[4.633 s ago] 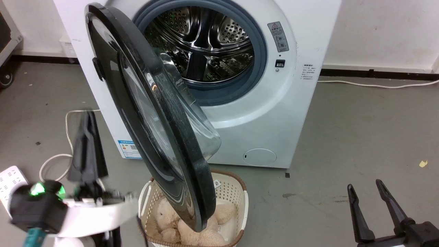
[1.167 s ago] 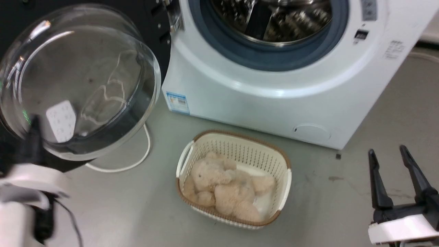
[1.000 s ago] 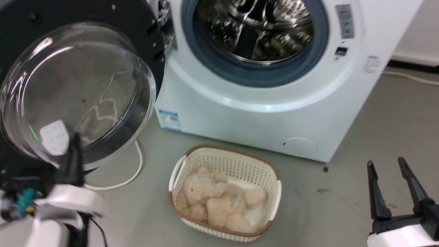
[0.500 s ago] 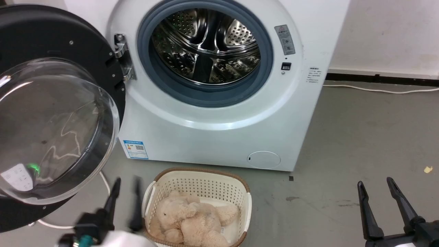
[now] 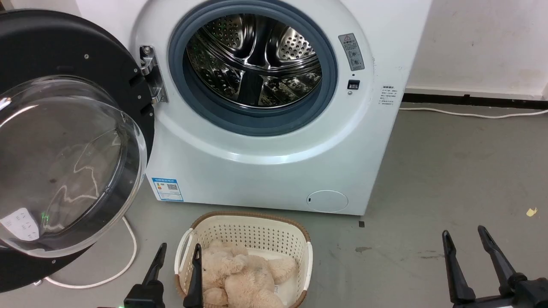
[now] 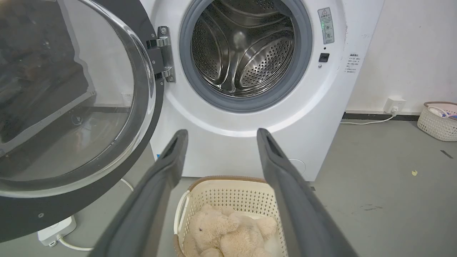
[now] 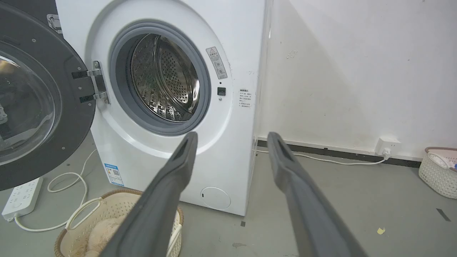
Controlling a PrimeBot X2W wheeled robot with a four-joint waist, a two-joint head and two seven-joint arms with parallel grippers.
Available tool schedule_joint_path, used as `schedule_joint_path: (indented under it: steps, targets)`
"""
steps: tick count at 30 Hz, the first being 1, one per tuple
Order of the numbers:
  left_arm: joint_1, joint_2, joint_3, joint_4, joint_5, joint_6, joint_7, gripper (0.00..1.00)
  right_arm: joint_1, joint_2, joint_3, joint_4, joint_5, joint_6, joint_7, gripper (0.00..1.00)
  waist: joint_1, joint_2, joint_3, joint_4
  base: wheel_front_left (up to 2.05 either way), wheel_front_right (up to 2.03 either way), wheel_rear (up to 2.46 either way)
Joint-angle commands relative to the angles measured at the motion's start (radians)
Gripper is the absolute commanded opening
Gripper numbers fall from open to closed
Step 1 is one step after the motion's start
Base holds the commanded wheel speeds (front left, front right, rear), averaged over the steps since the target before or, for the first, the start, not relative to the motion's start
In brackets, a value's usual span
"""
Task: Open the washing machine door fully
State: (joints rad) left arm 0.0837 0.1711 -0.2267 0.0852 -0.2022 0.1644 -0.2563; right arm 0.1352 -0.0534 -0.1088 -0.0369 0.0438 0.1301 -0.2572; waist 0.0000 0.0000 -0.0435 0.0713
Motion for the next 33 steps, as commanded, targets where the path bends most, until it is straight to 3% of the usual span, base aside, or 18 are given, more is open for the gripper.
schedule_joint_path:
  steps: [1, 13, 14, 33]
  targets:
    - [0.013, -0.004, 0.001, 0.001, 0.010, 0.000, -0.005, 1.00, 0.006, 0.003, 0.004, 0.005, 0.006, 0.001, -0.004, 1.00, 0.0000, 0.0000, 0.000, 0.002, 0.00, 0.00, 0.00]
    - [0.009, -0.007, 0.001, 0.026, 0.029, -0.014, -0.005, 1.00, 0.008, 0.003, 0.013, 0.026, 0.012, 0.001, -0.005, 1.00, 0.0000, 0.0000, -0.001, 0.004, 0.00, 0.00, 0.00]
    - [0.000, -0.004, 0.000, 0.027, 0.024, -0.018, 0.000, 0.00, 0.000, 0.000, 0.015, 0.025, 0.010, 0.000, 0.000, 0.00, 0.0000, 0.0000, 0.001, 0.005, 0.00, 0.00, 0.00]
    - [-0.011, -0.018, 0.029, 0.012, 0.046, -0.037, 0.034, 0.00, -0.018, 0.000, 0.028, 0.027, 0.003, 0.000, 0.033, 0.00, 0.0001, 0.0000, 0.006, -0.005, 0.00, 0.00, 0.00]
